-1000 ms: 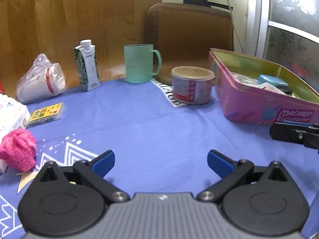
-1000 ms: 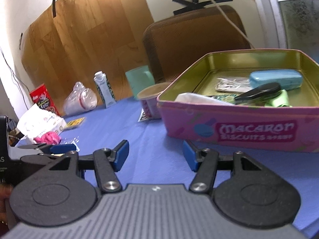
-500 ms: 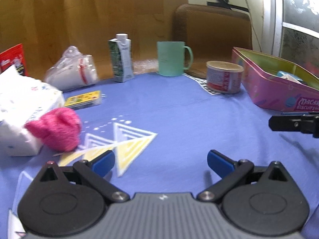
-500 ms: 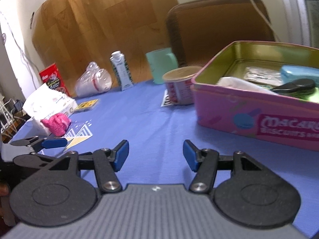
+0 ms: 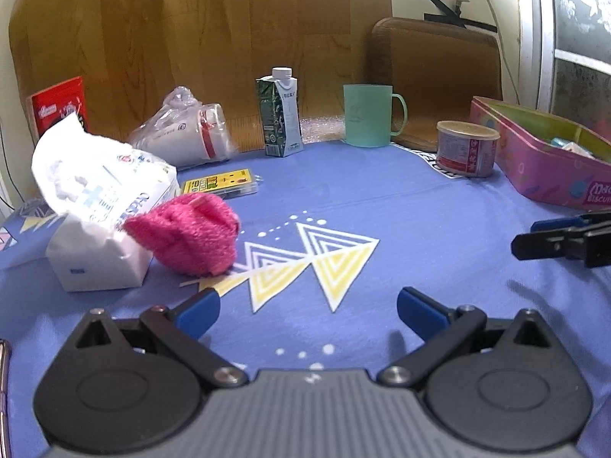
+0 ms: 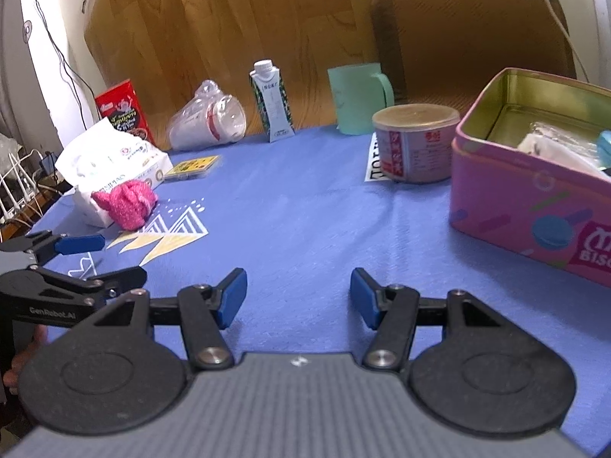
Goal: Organize soft objects
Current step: 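Withdraw both grippers from the tin back over the table, then reach the right gripper to the yellow card pack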
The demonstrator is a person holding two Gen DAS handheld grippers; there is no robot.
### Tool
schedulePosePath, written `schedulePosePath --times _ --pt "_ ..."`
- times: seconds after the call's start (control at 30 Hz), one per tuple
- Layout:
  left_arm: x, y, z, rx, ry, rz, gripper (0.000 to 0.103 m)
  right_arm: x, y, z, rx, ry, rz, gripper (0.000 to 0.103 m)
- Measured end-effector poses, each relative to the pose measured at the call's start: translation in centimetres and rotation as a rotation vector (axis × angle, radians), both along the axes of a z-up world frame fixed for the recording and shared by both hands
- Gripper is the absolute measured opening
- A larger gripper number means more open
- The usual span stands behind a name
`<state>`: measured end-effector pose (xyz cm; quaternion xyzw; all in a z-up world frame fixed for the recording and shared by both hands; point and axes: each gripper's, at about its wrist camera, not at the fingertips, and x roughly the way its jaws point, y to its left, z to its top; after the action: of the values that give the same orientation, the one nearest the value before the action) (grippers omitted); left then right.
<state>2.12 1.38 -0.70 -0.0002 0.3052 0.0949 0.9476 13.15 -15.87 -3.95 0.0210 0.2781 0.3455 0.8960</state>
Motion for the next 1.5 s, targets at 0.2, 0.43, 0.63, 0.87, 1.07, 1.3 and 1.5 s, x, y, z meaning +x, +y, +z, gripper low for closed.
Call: schedulePosePath --times 0.2,0.43,0.63,0.87,1.07,1.3,1.5 --pt "-1.1 2.4 0.1 -0.047 -0.02 0.015 0.103 0.3 1.4 0.1 -0.031 -0.02 0.019 0.066" --pt "-1.1 5.5 -0.1 -0.217 -0.047 0.029 0.103 2.0 5.5 0.8 -0.071 -0.061 0.093 0.066" --pt "-1.6 5.6 -0.1 -0.229 -0.081 0.039 0.103 5.8 11.4 2.0 -0.073 -0.111 0.198 0.066" --pt "-2.0 6.2 0.0 -0.256 -0.113 0.06 0.103 10.1 20.8 3.9 -0.1 -0.152 0.289 0.077" --pt "-2.1 6.7 0.0 -0.28 -0.13 0.06 0.103 11.5 27.1 4.1 -0.255 -0.221 0.47 0.079" --pt "-2.3 7.3 0.0 -0.315 -0.149 0.056 0.103 13.6 29.4 3.5 -0.409 -0.222 0.601 0.089" --pt "-2.2 7.6 0.0 -0.338 -0.15 0.058 0.103 14.7 28.5 2.6 -0.329 -0.116 0.603 0.075"
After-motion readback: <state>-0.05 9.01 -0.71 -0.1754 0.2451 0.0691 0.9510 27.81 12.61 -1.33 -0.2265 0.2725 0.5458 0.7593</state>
